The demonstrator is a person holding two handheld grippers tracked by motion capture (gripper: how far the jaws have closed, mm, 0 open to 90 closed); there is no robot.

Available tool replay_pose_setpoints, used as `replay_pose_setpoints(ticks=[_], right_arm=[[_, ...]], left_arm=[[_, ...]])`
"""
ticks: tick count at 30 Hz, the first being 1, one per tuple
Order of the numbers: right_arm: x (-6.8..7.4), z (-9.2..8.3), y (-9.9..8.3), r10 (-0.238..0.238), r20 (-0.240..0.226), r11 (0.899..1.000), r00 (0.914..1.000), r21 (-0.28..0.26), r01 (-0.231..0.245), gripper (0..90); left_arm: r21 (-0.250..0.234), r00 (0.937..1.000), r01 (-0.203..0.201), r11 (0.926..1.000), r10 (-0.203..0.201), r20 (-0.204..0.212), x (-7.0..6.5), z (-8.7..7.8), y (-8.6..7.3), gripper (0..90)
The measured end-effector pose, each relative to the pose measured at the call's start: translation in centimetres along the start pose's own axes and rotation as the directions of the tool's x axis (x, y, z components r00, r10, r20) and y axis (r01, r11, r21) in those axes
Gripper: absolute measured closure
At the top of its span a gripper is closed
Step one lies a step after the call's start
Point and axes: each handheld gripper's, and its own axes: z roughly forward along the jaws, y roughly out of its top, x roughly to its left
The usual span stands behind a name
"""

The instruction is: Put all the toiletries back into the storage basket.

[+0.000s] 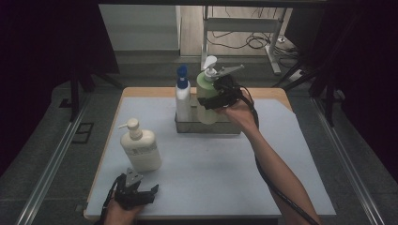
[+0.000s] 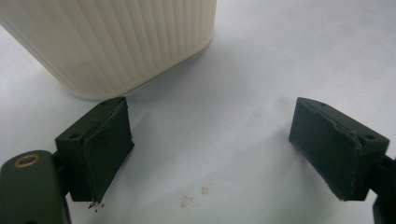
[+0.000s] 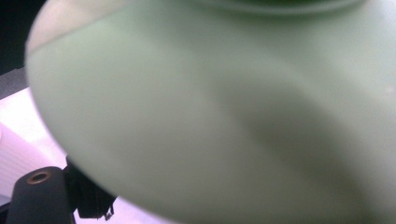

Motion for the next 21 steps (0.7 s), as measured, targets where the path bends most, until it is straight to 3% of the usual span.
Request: replay_pose_setpoints(ticks=[21], right_arm=[[-1.6,3.3,0.0,0.028,0.043,1.0,0.9987,-0.004,-0.028,12.3]], left_arm=[[0.002,1.0,0.001,1.0,-0.001,0.0,0.0,0.0,0.0,12.6]])
